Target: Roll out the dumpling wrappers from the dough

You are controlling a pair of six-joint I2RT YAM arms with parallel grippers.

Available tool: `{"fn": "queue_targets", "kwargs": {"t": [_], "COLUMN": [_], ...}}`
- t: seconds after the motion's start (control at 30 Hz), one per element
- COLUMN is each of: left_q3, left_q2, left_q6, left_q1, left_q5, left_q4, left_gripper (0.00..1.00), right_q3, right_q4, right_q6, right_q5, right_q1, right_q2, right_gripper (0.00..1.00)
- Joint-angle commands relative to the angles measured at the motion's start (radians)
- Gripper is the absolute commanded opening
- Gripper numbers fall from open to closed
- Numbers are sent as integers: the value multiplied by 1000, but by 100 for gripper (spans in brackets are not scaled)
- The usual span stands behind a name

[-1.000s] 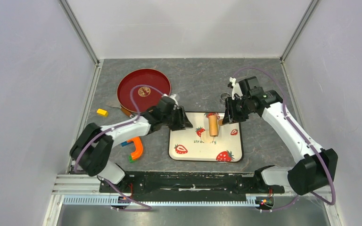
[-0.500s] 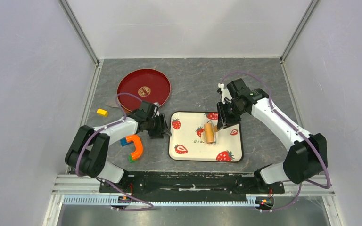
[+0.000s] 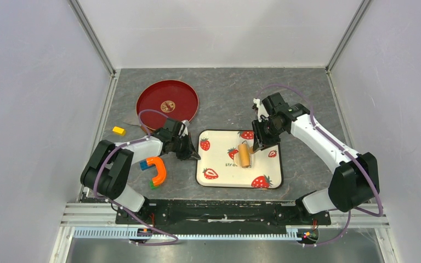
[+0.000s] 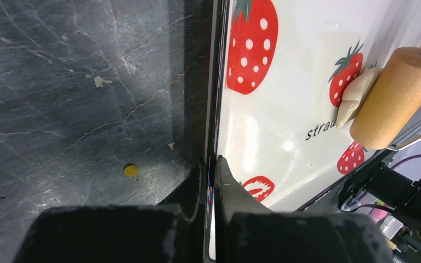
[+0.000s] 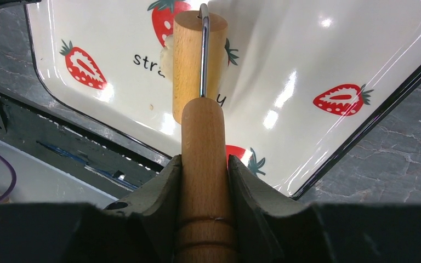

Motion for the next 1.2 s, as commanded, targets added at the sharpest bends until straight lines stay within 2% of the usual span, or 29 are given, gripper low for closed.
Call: {"fn": "queue_targets", "kwargs": {"t": [0.0,0.13,0.37,0.8,0.9,1.17], "left_q3": [-30,-27,-10,8,10,23], "left_q2": [53,57,78,99,102,119], "left_q6": [30,34,39,47,49,52], "left_q1": [-2,-2,-9,-25,-26,-39], "left_q5": [-72,-105,-152,-173,-170,-168], "left_q4": [-24,-49,-86,-109,-111,-113], "left_gripper": [2,2,2,2,2,2], "right_q3": [-36,-31,-40,-139,-91,163], "right_q4": [-50,-110,-174,-89,-108,-183], "right_q6": [-19,-14,-13,-13,-7,-22], "right_q5": [205,365,510,456,455,427], "right_q1": [-1,0,9,46,46,65], "right_q2": [31,57,85,103,72,6], "right_gripper": [0,0,0,0,0,0]}}
